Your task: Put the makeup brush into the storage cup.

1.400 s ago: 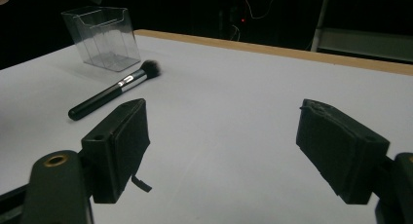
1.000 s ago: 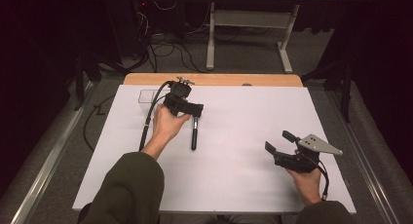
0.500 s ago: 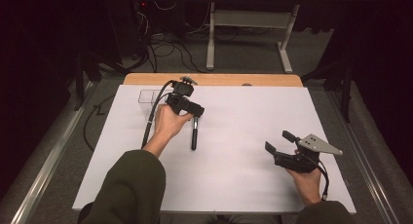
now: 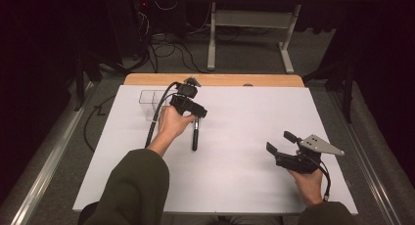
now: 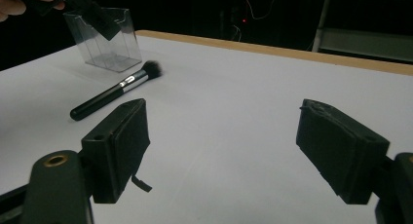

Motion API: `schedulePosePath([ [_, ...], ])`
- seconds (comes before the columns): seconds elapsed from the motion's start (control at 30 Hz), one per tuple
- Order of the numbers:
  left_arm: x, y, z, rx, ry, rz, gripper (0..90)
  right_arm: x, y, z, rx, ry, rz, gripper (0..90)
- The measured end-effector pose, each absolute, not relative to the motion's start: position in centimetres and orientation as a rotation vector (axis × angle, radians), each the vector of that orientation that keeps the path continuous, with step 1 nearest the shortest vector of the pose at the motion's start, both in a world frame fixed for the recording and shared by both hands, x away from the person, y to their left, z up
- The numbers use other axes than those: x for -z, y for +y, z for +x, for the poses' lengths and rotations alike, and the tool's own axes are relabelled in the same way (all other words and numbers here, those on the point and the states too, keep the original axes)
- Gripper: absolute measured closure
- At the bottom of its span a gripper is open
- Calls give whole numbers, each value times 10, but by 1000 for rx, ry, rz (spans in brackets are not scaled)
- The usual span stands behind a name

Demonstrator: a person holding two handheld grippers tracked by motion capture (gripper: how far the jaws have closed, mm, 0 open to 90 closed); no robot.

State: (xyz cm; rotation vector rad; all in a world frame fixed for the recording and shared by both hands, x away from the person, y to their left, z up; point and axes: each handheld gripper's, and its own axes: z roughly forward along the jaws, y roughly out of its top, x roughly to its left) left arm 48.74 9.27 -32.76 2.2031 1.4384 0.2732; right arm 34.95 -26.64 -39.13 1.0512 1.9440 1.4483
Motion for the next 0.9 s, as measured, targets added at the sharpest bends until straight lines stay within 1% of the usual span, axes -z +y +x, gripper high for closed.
schedulePosePath([
  [0.13, 331, 92, 490, -272, 1455, 2213, 289, 391, -266, 349, -1447, 1943, 1047, 213],
  [0.47, 340, 88, 493, -239, 1489, 2258, 291, 391, -267, 349, -1454, 1944, 1054, 213],
  [0.6, 347, 86, 498, -200, 1532, 2269, 290, 391, -268, 350, -1457, 1945, 1056, 213],
  [0.9, 357, 81, 500, -185, 1535, 2291, 295, 391, -267, 350, -1453, 1949, 1048, 213],
])
